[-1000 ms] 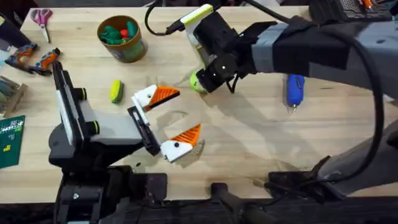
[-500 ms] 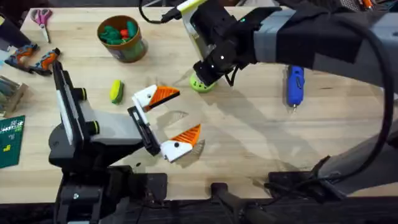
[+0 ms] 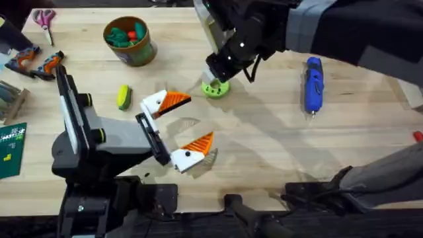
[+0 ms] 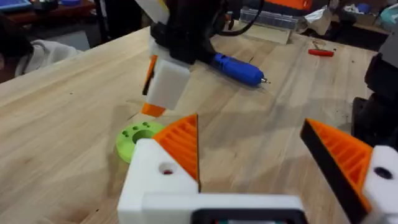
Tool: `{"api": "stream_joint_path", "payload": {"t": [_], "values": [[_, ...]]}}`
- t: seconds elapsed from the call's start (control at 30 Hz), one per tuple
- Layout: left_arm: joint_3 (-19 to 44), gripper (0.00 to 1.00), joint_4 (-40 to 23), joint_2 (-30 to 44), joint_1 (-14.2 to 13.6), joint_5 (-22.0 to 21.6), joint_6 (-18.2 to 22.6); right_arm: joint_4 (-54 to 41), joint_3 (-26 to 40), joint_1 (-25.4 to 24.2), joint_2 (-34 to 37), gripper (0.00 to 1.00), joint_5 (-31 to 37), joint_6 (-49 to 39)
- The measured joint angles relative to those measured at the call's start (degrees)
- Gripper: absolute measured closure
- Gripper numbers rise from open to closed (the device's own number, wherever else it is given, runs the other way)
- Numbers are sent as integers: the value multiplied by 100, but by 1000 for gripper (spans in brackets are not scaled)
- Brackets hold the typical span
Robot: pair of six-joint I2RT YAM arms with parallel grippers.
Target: Pick up the gripper from the table and insert it into the empty holder that is missing its gripper. Then pick up a screw, insert it into the mounting hole, and use the screwdriver to tighten it. Finally, clean up the table by picking up the vegetable and placing it into the bucket.
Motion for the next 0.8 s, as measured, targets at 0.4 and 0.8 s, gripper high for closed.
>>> {"api": "stream_joint_path", "payload": {"t": [0.4,0.8], "values": [[0,15,0,0,0,-2,0,-209,0,0,113,528,0,0],[0,14,0,1,0,-2,1,-264,0,0,638,528,0,0]]}}
